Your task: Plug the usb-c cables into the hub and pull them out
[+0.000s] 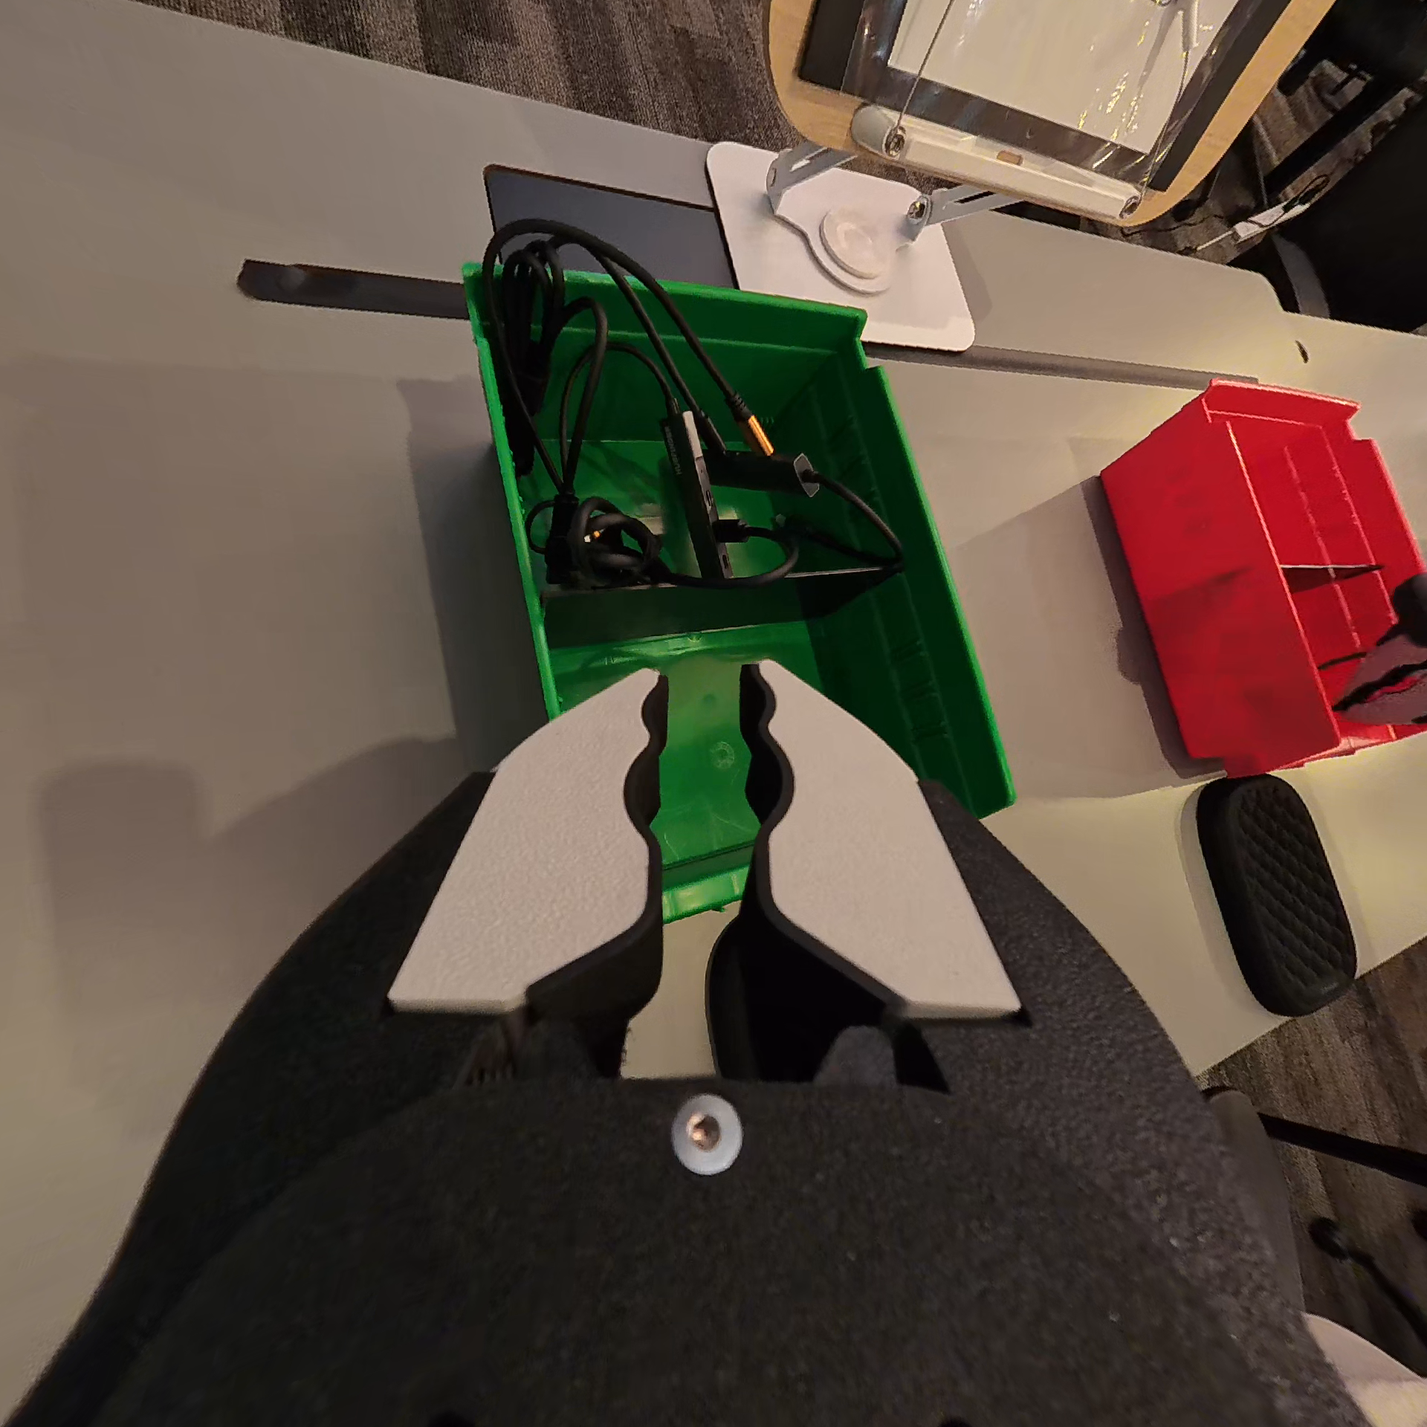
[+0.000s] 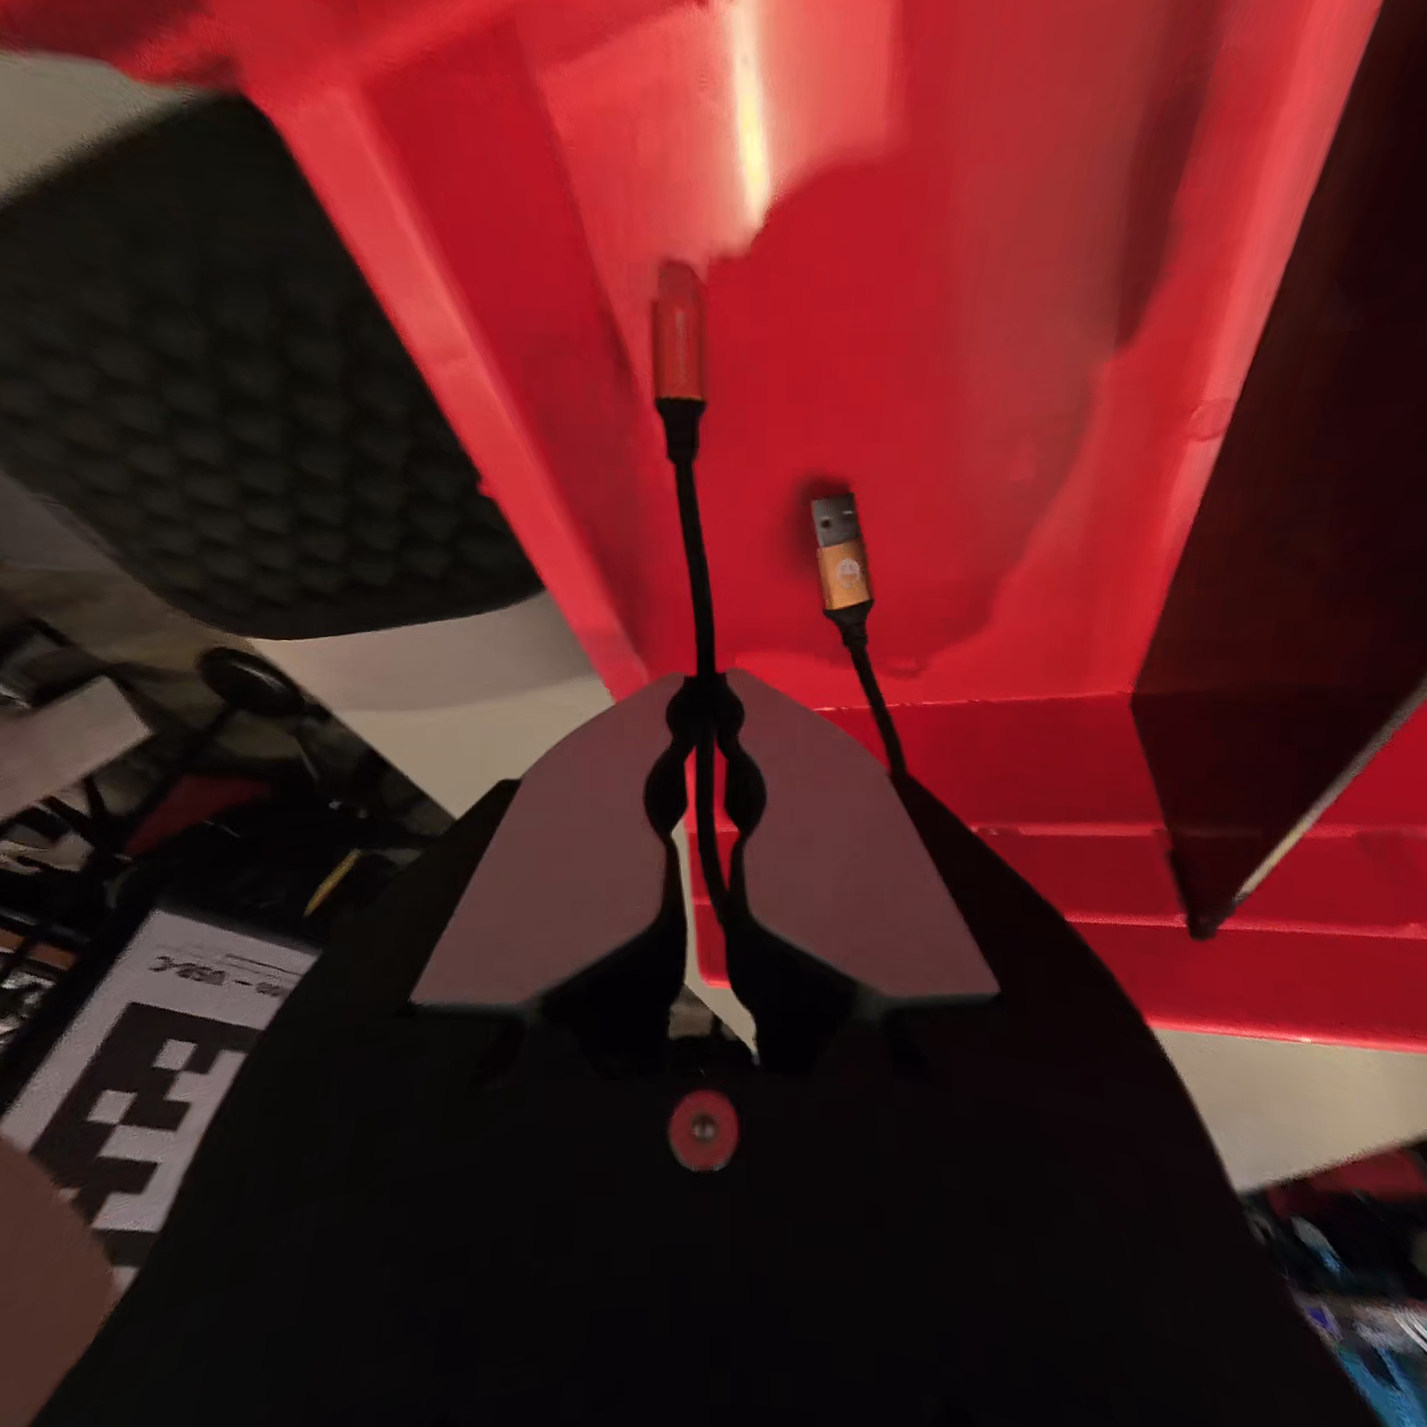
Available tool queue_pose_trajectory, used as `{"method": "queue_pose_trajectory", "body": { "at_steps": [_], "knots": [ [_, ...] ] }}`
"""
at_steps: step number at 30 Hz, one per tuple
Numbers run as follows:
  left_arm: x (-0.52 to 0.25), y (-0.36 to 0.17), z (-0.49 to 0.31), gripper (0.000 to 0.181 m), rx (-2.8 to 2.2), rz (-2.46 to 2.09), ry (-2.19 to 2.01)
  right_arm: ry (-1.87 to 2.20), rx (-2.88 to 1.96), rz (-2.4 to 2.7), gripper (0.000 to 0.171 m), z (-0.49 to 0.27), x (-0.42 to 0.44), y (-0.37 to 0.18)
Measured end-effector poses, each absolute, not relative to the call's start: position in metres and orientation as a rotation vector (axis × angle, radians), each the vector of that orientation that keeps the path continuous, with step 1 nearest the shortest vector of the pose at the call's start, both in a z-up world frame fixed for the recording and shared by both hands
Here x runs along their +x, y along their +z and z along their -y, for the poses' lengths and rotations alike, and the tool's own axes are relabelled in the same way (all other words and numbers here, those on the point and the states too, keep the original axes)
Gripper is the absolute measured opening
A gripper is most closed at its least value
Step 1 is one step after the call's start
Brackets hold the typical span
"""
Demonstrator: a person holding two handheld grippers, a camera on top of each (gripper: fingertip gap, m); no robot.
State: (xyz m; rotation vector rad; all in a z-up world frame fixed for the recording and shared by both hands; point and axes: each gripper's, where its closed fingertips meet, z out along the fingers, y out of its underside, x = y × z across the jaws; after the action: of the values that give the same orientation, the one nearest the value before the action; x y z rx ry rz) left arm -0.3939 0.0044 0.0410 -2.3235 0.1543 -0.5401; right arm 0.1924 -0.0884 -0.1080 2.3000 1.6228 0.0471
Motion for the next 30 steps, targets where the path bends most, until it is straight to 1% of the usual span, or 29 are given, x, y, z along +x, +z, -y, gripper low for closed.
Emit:
{"method": "queue_pose_trajectory", "body": {
  "at_steps": [5, 12, 14, 15, 16, 19, 23, 25, 27, 30],
  "knots": [
    [-0.391, 0.042, -0.005, 0.017, -2.323, -0.170, -0.539, 0.185, 2.294, -1.730, 0.005, 0.076, 0.202, -0.132],
    [-0.389, 0.043, -0.005, 0.017, -2.314, -0.178, -0.539, 0.319, 2.349, -1.968, 0.005, 0.050, 0.186, -0.144],
    [-0.390, 0.043, -0.005, 0.017, -2.313, -0.177, -0.540, 0.313, 2.377, -1.951, 0.006, 0.050, 0.183, -0.146],
    [-0.390, 0.043, -0.005, 0.018, -2.312, -0.176, -0.540, 0.330, 2.395, -1.924, 0.012, 0.049, 0.185, -0.146],
    [-0.391, 0.044, -0.005, 0.018, -2.310, -0.175, -0.540, 0.354, 2.416, -1.892, 0.023, 0.047, 0.189, -0.144],
    [-0.393, 0.045, -0.004, 0.018, -2.297, -0.165, -0.544, 0.353, 2.491, -1.838, 0.032, 0.048, 0.195, -0.132],
    [-0.394, 0.046, -0.005, 0.018, -2.290, -0.155, -0.550, 0.429, 2.615, -1.855, 0.033, 0.042, 0.204, -0.101],
    [-0.393, 0.045, -0.005, 0.019, -2.293, -0.157, -0.551, 0.592, 2.773, -1.787, 0.033, 0.027, 0.221, -0.080],
    [-0.393, 0.045, -0.004, 0.019, -2.299, -0.162, -0.550, 0.736, 3.000, -1.567, 0.032, 0.011, 0.249, -0.061],
    [-0.392, 0.047, -0.004, 0.019, -2.293, -0.163, -0.544, 0.713, 3.296, -1.152, 0.038, 0.002, 0.283, -0.055]
  ]
}}
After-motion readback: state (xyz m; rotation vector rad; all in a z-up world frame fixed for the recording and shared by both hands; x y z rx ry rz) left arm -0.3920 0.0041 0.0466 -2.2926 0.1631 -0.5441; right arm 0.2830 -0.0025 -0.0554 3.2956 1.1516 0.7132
